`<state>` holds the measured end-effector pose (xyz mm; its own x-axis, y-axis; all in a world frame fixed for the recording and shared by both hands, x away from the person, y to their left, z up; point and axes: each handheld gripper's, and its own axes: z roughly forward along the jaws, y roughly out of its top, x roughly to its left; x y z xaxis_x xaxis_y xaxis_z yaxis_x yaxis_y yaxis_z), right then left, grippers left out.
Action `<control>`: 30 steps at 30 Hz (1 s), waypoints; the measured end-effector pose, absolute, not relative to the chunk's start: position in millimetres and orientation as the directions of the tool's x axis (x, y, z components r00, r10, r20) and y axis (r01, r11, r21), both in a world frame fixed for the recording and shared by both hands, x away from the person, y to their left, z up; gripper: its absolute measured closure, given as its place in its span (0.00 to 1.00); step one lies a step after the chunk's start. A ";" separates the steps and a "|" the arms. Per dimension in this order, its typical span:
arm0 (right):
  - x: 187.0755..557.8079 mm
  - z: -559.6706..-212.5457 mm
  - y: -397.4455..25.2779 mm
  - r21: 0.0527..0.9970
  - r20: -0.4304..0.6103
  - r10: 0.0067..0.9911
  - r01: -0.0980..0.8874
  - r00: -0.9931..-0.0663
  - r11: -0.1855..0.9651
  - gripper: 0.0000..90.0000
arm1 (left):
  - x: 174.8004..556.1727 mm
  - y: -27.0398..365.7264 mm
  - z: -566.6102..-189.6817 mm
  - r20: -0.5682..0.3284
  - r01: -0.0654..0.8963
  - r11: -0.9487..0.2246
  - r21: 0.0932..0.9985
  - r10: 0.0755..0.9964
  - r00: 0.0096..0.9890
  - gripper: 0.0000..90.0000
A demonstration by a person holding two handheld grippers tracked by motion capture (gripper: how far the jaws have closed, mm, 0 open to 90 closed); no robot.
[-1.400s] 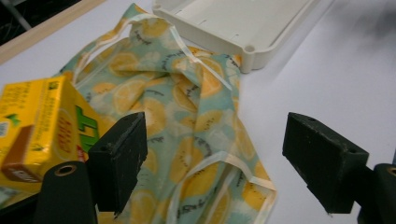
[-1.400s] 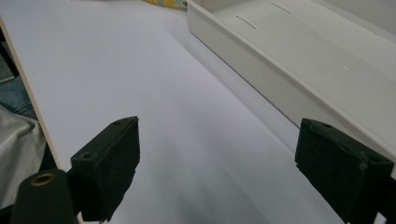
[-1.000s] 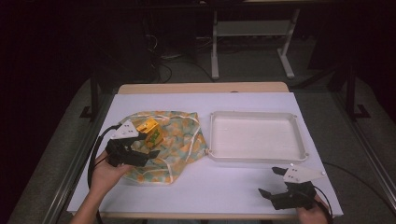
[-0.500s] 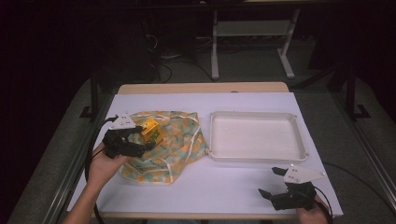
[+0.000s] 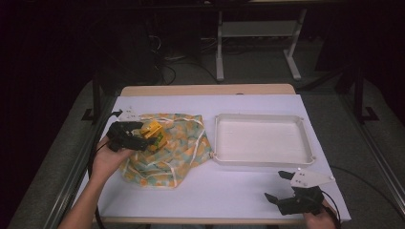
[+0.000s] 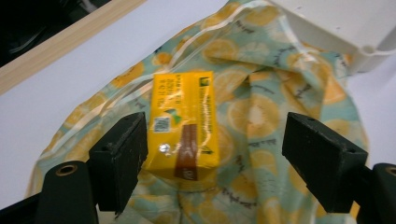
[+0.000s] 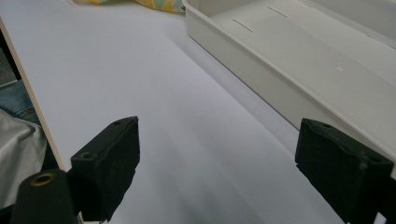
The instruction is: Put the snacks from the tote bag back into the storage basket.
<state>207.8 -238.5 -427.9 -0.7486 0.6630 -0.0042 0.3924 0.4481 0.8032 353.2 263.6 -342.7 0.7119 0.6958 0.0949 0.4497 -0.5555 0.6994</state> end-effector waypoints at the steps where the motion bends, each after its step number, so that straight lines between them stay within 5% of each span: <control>1: 207.9 -428.0 -238.8 0.804 -0.005 0.662 0.391 -0.749 0.449 0.15 | 355.5 263.4 -343.5 0.085 0.458 -0.551 0.697 0.698 0.711 0.25; 17: 207.7 -428.1 -237.6 0.804 -0.004 0.659 0.390 -0.752 0.449 0.15 | 379.6 253.3 -360.3 0.096 0.515 -0.596 0.616 0.705 0.702 0.27; 30: 207.6 -427.9 -237.5 0.804 -0.003 0.660 0.391 -0.751 0.448 0.15 | 386.1 249.2 -365.9 0.089 0.539 -0.616 0.574 0.702 0.707 0.44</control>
<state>207.6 -237.5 -427.9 -0.7513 0.6600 -0.0027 0.3906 0.4479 0.8043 386.1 249.2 -365.9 0.7070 0.7016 0.0888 0.5391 -0.6160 0.5743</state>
